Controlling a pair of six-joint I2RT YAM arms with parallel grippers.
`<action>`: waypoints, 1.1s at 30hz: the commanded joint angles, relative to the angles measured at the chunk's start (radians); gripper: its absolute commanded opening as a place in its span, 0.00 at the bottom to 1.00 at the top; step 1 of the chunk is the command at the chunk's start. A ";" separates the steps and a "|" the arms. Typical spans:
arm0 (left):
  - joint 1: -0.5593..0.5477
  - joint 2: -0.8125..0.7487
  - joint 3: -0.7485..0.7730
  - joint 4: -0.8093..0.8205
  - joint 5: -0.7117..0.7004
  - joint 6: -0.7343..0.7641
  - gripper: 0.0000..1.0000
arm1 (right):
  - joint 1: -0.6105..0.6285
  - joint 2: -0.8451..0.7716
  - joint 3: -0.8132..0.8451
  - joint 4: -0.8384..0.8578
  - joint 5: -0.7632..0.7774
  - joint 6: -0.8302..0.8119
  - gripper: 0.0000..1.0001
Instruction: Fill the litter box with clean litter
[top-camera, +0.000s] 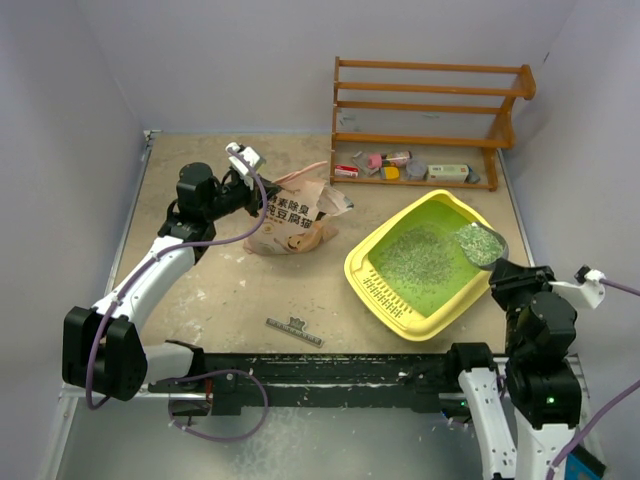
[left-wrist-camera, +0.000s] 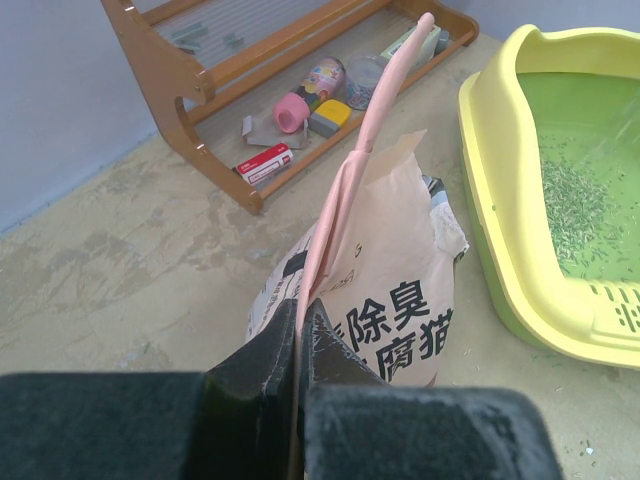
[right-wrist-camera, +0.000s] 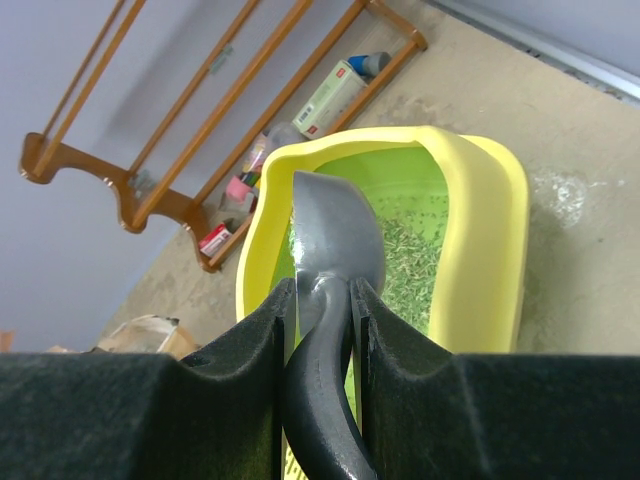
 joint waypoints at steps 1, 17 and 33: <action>-0.015 -0.004 0.052 0.074 0.020 -0.005 0.00 | -0.002 0.046 0.081 0.055 0.040 -0.068 0.00; -0.017 -0.013 0.055 0.068 0.018 0.001 0.00 | -0.002 0.172 0.219 0.053 0.029 -0.239 0.00; -0.017 -0.009 0.055 0.065 0.015 0.000 0.00 | -0.002 0.362 0.362 -0.068 -0.077 -0.418 0.00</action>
